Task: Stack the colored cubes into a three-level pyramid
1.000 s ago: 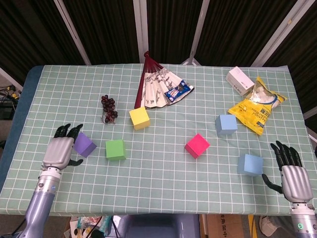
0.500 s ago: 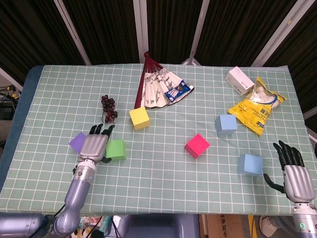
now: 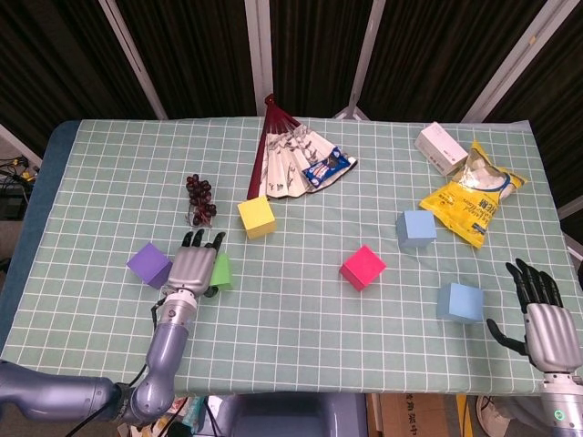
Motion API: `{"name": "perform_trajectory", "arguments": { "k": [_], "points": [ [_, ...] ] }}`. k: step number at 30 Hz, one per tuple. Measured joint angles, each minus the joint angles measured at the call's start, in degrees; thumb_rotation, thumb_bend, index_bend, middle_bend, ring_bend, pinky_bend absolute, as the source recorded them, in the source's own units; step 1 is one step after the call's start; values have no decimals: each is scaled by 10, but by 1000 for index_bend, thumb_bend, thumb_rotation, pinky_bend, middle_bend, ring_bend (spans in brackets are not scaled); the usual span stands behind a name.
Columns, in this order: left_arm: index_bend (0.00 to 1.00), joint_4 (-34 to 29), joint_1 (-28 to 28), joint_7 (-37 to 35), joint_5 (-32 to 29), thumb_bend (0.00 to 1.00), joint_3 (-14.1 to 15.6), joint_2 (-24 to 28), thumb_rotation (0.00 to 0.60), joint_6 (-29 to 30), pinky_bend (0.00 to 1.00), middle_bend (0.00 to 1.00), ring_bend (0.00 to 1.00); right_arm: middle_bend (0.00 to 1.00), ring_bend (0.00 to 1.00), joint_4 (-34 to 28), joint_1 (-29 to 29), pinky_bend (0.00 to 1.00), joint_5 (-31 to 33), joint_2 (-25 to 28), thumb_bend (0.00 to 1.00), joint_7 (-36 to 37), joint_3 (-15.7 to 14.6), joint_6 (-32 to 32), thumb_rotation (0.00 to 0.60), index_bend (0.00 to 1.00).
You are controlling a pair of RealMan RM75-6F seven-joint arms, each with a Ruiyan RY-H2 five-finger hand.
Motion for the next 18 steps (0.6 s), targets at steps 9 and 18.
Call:
{"name": "perform_trajectory", "arguments": {
  "k": [9, 18],
  "points": [
    [10, 3, -34, -2, 8, 324, -12, -10, 600, -10, 0, 375, 15, 0, 0, -5, 0, 0, 7, 2, 299, 6, 2, -5, 600, 0],
    [11, 42, -85, -3, 5, 324, -37, -31, 600, -44, 0, 374, 15, 0, 0, -11, 2, 0, 17, 4, 299, 10, 3, -13, 600, 0]
  ]
}}
